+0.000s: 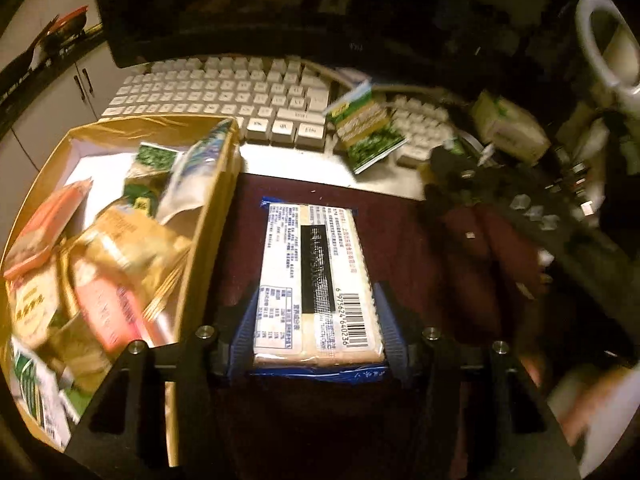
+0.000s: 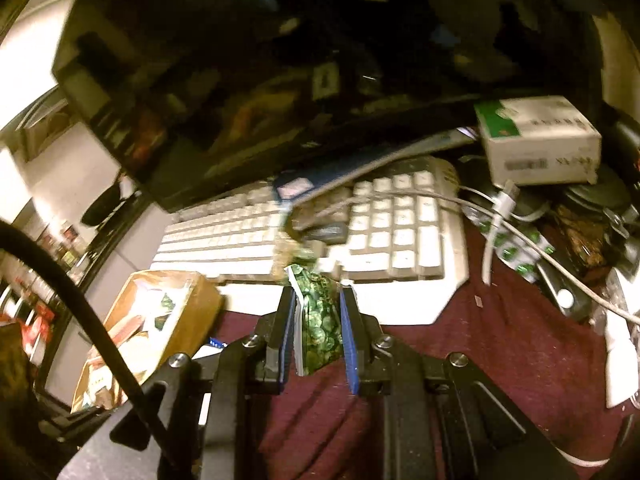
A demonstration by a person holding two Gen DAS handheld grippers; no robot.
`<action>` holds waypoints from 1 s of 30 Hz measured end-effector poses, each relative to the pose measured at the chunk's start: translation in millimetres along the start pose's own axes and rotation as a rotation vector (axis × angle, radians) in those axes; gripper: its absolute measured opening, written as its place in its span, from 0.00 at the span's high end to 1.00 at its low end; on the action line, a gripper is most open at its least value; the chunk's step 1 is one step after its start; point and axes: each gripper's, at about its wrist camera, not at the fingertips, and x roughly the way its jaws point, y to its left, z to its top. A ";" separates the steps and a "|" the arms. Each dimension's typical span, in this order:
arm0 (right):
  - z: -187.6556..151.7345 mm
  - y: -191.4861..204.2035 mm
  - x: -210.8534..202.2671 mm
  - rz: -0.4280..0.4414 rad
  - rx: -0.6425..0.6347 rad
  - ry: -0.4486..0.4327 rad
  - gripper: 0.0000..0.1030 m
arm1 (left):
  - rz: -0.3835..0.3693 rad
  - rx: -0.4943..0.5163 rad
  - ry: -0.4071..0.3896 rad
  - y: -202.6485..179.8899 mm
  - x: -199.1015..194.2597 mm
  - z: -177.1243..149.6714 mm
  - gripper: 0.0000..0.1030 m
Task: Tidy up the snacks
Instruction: 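Carry the biscuit pack into the tray with the left gripper while the right drops the pea bag there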
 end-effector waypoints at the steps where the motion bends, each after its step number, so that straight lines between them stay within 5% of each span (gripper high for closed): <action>1: -0.7 5.4 -1.2 0.014 -0.020 -0.006 0.80 | -0.013 -0.014 -0.018 6.5 -12.3 -1.4 0.45; 14: -12.6 52.0 -3.2 0.117 -0.192 -0.002 0.80 | -0.013 -0.216 -0.146 106.7 -99.2 -4.5 0.45; 21: -8.1 96.5 -14.5 0.200 -0.221 0.018 0.80 | 0.053 -0.283 -0.175 158.6 -103.4 2.0 0.45; 30: -8.4 175.0 44.6 0.234 -0.324 0.117 0.80 | -0.009 -0.266 -0.155 185.4 -73.5 31.8 0.45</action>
